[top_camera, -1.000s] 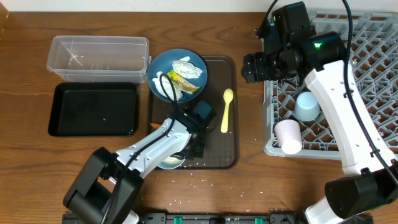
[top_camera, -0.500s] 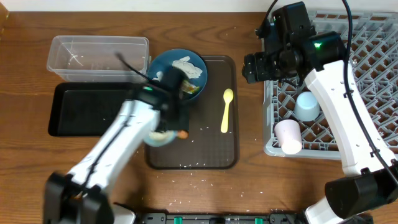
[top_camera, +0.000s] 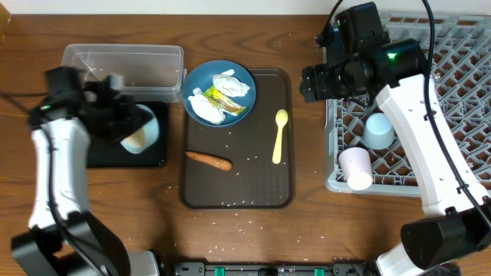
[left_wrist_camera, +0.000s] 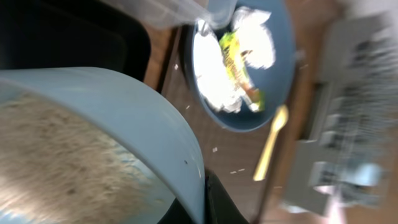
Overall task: Sort waste into correct bins and load items into the dishwasher rack
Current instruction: 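Tip the bowl over the black tray to pour out the rice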
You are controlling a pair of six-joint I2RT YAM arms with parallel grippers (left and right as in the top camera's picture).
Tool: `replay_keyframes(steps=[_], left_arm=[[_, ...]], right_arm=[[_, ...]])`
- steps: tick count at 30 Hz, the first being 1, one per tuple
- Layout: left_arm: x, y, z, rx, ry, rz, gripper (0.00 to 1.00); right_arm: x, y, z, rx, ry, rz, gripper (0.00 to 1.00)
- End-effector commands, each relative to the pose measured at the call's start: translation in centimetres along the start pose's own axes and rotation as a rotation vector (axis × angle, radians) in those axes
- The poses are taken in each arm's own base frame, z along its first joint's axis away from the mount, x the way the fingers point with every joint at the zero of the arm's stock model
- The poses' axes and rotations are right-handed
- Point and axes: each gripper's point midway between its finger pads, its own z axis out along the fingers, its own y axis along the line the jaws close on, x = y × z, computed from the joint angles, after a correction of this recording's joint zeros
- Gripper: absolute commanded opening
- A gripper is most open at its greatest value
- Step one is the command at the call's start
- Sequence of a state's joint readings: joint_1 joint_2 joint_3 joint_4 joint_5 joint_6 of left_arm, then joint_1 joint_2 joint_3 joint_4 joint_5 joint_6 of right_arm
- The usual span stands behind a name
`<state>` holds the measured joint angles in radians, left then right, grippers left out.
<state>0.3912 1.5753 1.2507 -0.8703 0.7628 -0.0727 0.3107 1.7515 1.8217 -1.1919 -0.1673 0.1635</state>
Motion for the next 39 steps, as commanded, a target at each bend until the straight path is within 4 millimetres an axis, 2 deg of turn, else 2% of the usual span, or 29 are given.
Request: replay_keyframes(steps=[1, 11, 15, 23, 33, 36, 39], left_arm=[[-1.1, -1.8, -1.4, 0.325, -0.011, 0.008, 0.06], [-4.4, 0.6, -3.2, 0.763, -0.065, -0.206, 0.06], [-5.0, 2.4, -3.6, 0.763, -0.074, -0.296, 0.06], [-6.3, 4.7, -5.4, 0.766, -0.094, -0.466, 0.06], [-7.2, 4.7, -5.3, 0.764, -0.11, -0.427, 0.06], [-7.9, 4.8, -5.4, 0.758, -0.142, -0.356, 0.06], [-7.8, 4.4, -5.2, 0.77, -0.082, -0.476, 0.06]], right_arm=[[0.0, -0.5, 0.2, 0.01, 0.003, -0.015, 0.79], [0.0, -0.5, 0.2, 0.01, 0.004, -0.022, 0.8], [0.0, -0.5, 0.2, 0.01, 0.004, -0.022, 0.8], [0.0, -0.5, 0.2, 0.01, 0.004, -0.022, 0.82], [0.1, -0.5, 0.2, 0.011, 0.007, -0.022, 0.82], [0.1, -0.5, 0.2, 0.011, 0.005, -0.022, 0.82], [0.0, -0.5, 0.2, 0.011, 0.005, -0.023, 0.81]])
